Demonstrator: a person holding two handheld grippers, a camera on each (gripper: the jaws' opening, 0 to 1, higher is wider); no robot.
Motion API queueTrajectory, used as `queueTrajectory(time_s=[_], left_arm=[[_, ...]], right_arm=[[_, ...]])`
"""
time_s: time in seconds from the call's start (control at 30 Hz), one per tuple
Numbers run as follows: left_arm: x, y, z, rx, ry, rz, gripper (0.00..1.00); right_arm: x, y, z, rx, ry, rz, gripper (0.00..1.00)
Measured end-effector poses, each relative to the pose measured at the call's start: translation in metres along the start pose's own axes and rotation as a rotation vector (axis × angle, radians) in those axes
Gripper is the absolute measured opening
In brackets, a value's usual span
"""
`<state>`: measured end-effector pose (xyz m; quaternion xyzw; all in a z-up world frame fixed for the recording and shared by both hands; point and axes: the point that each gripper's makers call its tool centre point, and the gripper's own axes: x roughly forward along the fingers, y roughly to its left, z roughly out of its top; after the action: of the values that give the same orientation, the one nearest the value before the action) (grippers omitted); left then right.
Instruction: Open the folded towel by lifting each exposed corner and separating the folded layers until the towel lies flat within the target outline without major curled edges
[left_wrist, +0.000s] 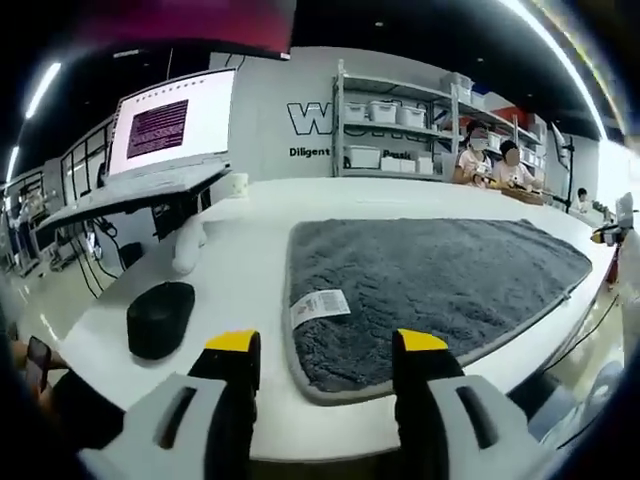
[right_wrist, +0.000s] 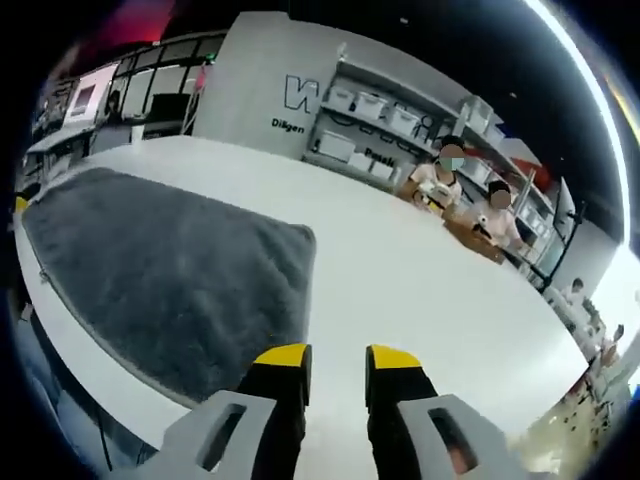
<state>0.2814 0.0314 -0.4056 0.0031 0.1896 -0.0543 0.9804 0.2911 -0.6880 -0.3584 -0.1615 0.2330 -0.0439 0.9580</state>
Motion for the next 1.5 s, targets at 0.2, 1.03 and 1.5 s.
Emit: queueTrajectory(time_s=[0.2,1.03,1.5], left_arm=[[0.002,-0.009,0.005,0.002,-0.008,-0.022,0.75],[0.005,-0.054,0.007,0.035,0.010,-0.155,0.99],[-0.004,-0.052,0.011,0.026,0.011,-0.116,0.99]], right_arm=[[0.012,-0.004,0.034,-0.044,-0.045,0.033,0.13],[0.129,0.022,0.109,-0.174,-0.052,0.278,0.09],[0.202,0.042,0.093,-0.079,0.035,0.376,0.07]])
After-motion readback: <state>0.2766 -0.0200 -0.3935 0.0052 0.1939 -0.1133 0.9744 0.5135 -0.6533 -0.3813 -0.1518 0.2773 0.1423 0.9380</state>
